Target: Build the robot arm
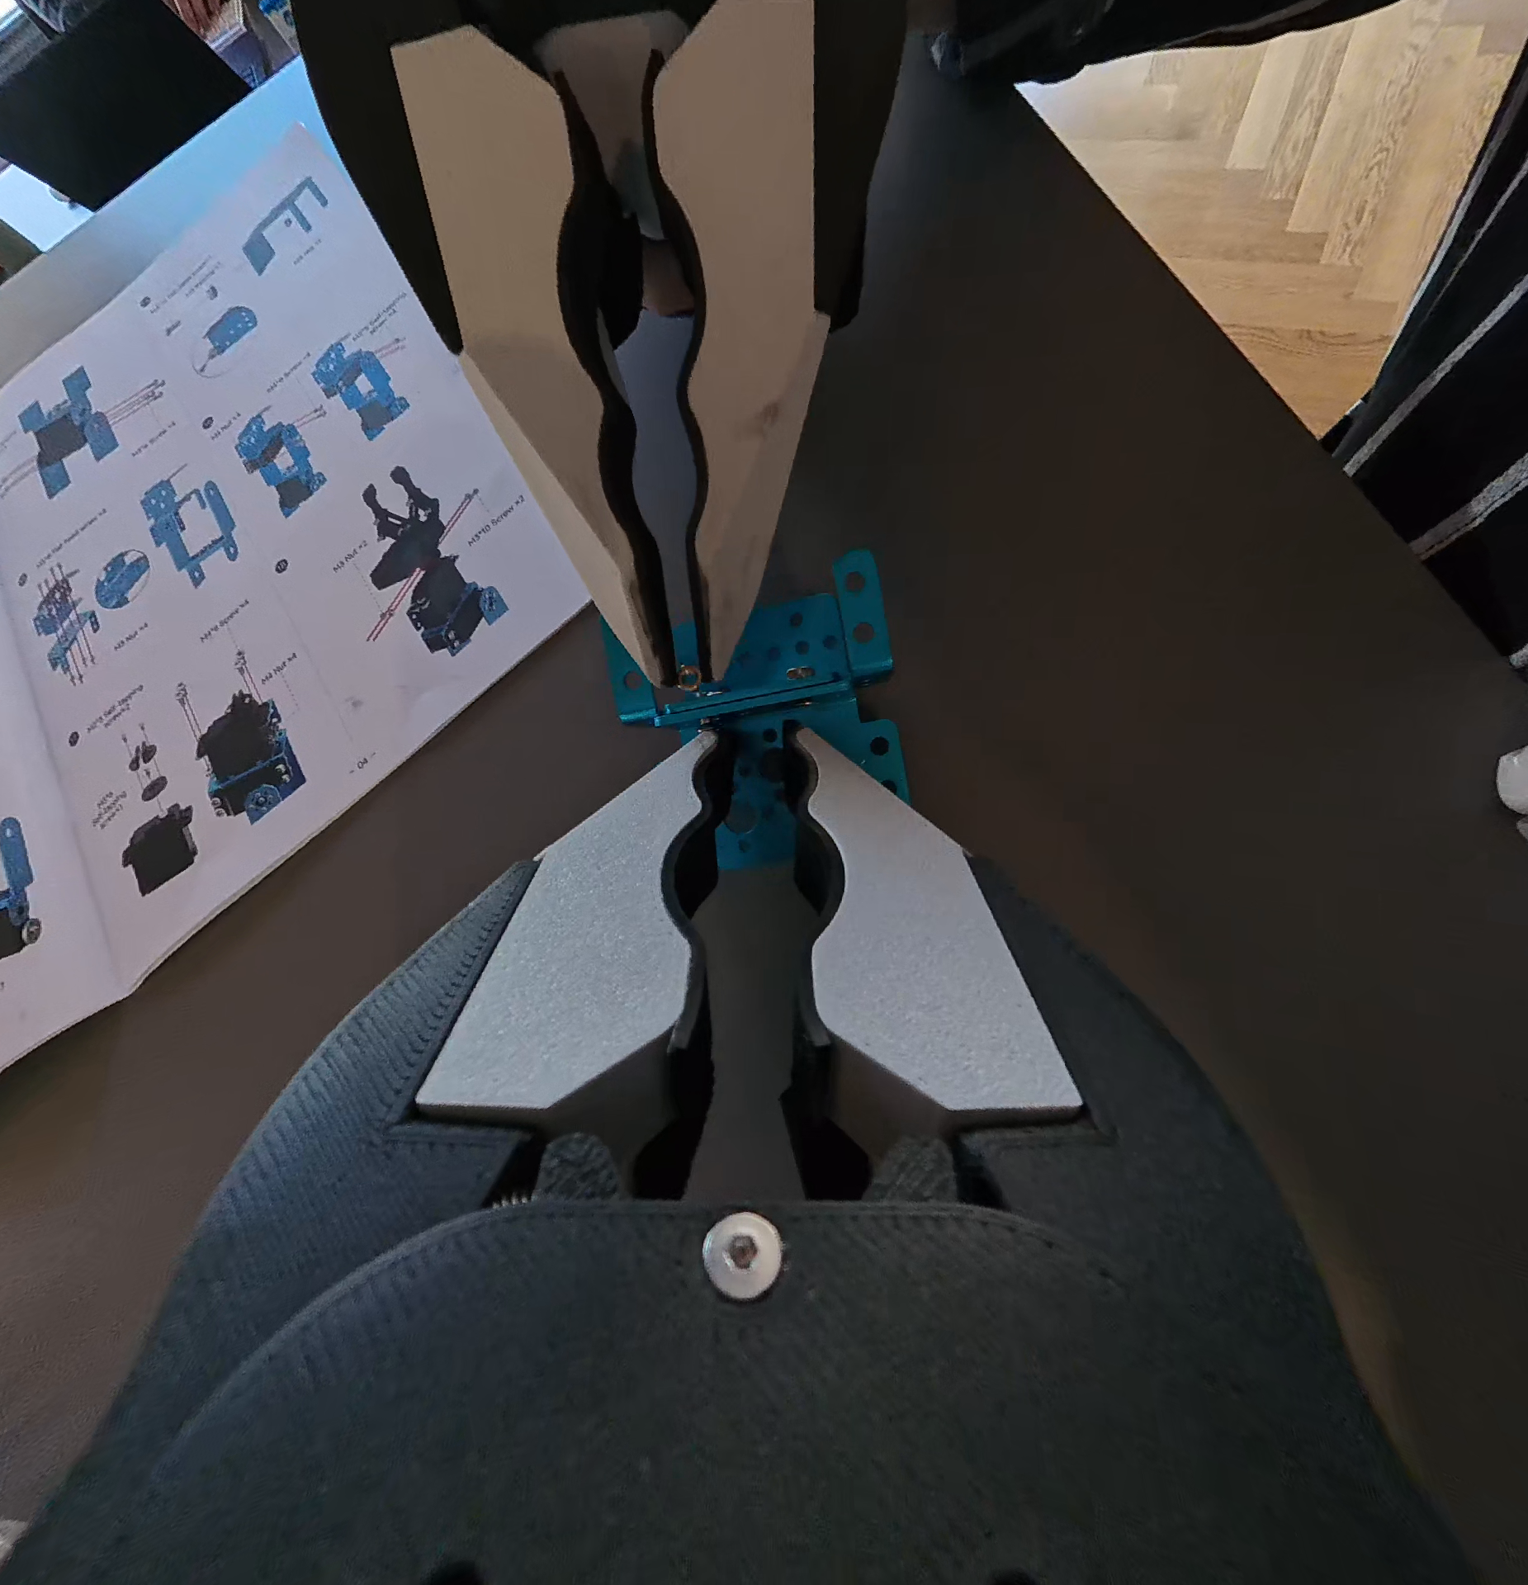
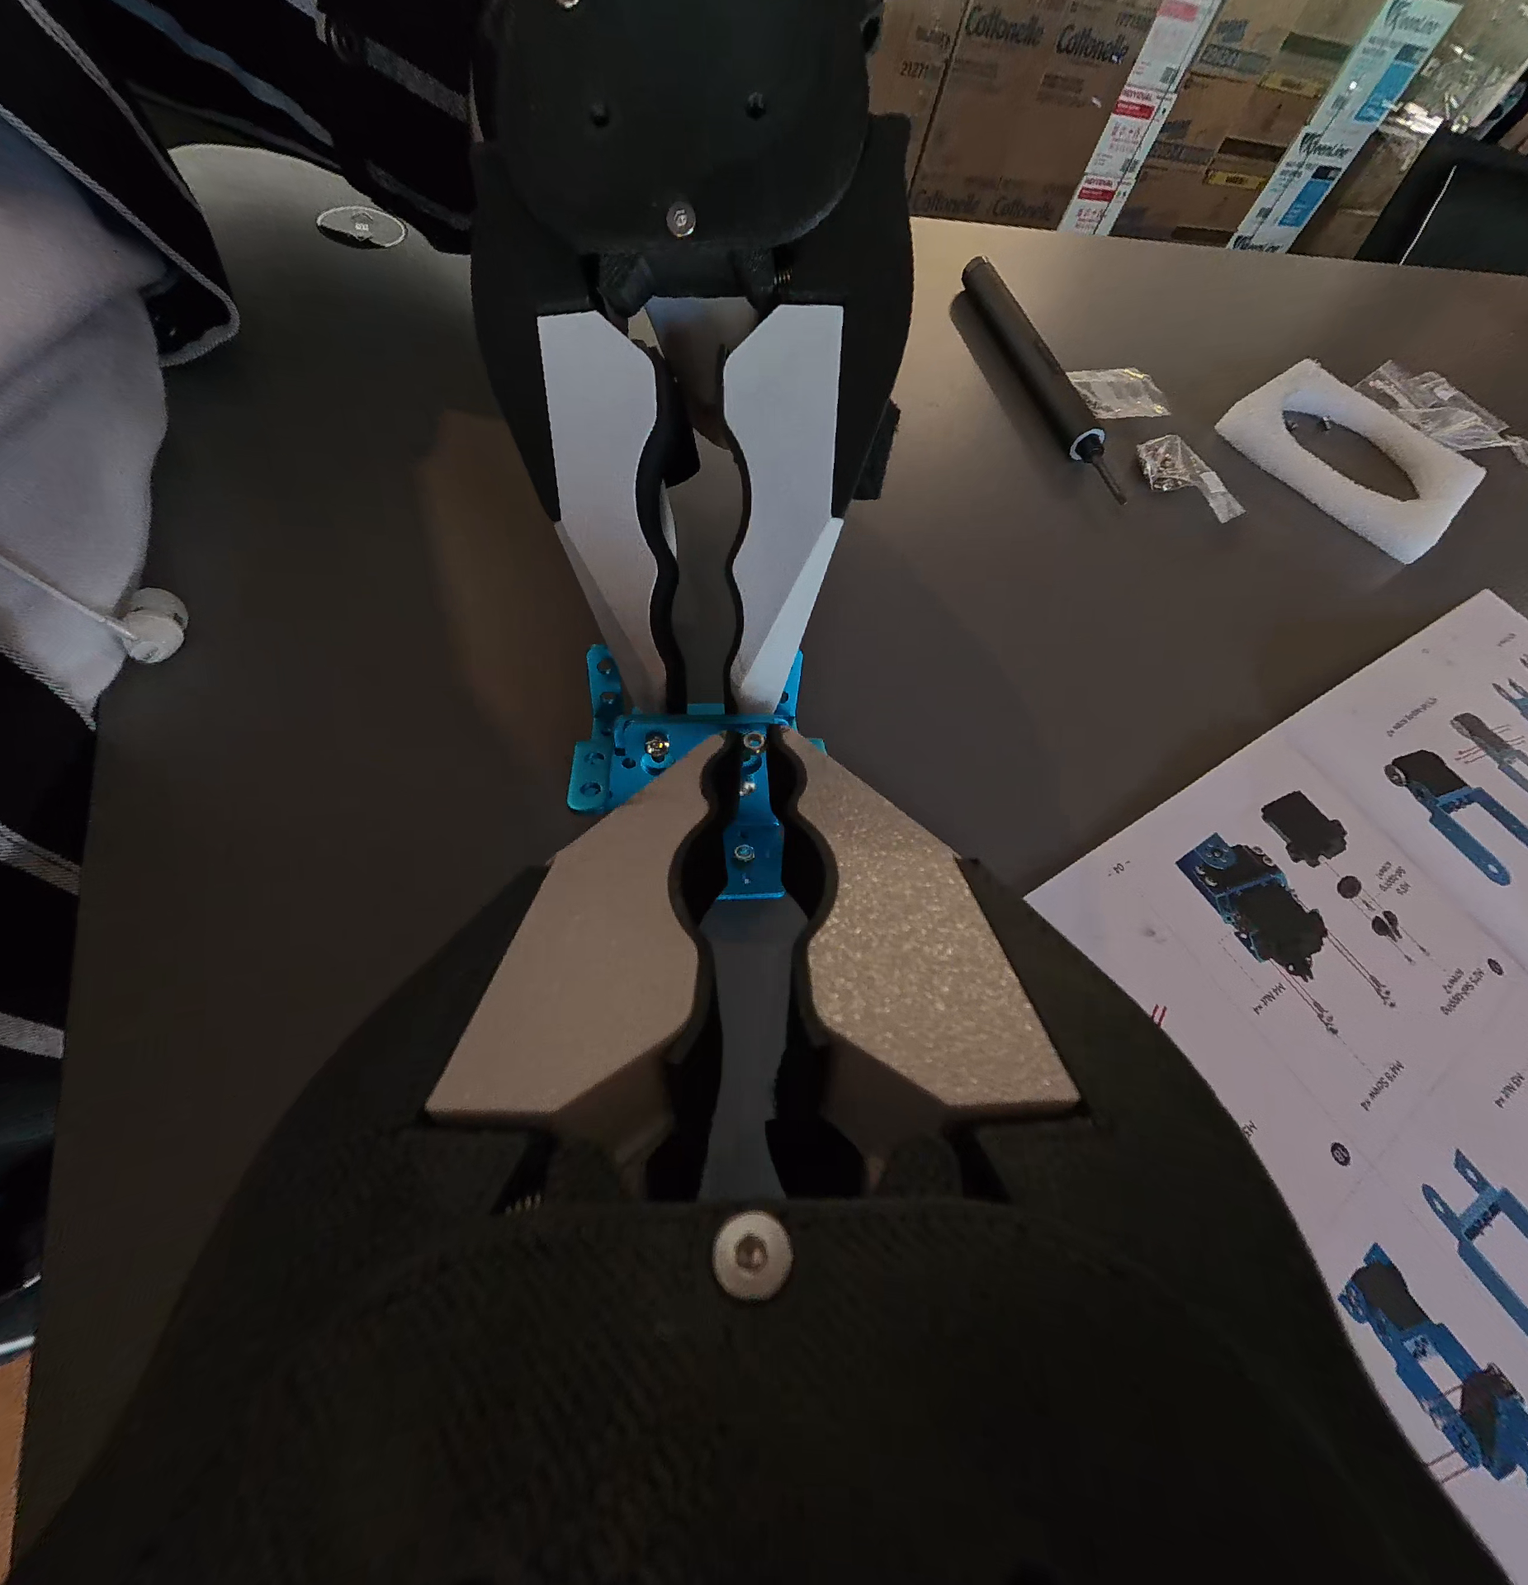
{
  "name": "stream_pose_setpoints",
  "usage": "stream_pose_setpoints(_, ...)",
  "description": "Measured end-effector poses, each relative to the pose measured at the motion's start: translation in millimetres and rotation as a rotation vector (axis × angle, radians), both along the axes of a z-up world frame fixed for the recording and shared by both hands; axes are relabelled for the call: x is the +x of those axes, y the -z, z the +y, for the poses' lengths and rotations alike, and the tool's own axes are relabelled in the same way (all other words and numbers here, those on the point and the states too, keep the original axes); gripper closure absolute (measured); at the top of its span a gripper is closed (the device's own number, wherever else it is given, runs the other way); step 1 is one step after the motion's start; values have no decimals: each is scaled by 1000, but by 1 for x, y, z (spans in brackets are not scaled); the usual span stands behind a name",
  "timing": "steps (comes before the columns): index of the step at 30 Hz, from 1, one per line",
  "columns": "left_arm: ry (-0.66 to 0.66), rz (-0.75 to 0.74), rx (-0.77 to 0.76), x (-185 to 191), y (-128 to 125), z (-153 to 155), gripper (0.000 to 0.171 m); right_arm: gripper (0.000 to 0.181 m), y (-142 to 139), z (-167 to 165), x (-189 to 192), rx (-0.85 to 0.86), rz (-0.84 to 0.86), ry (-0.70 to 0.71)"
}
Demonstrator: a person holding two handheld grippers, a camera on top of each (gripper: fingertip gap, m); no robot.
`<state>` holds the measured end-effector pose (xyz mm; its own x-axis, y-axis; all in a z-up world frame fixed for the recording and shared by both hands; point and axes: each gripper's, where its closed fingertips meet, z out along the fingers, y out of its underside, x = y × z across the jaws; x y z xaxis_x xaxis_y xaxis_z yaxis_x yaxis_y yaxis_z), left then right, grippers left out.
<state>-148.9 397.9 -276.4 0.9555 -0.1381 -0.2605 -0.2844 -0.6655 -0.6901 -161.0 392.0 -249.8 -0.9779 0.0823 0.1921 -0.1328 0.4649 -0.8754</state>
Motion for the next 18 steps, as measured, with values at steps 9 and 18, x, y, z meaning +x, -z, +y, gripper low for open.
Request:
stream_pose_setpoints(9, 14, 21, 4, 1, 0, 1, 162, 176, 5, 0, 3, 15, -11, -16)
stream_pose_setpoints(18, 15, 33, 7, 0, 0, 0, 158, 176, 5, 0, 2, 14, -11, -7)
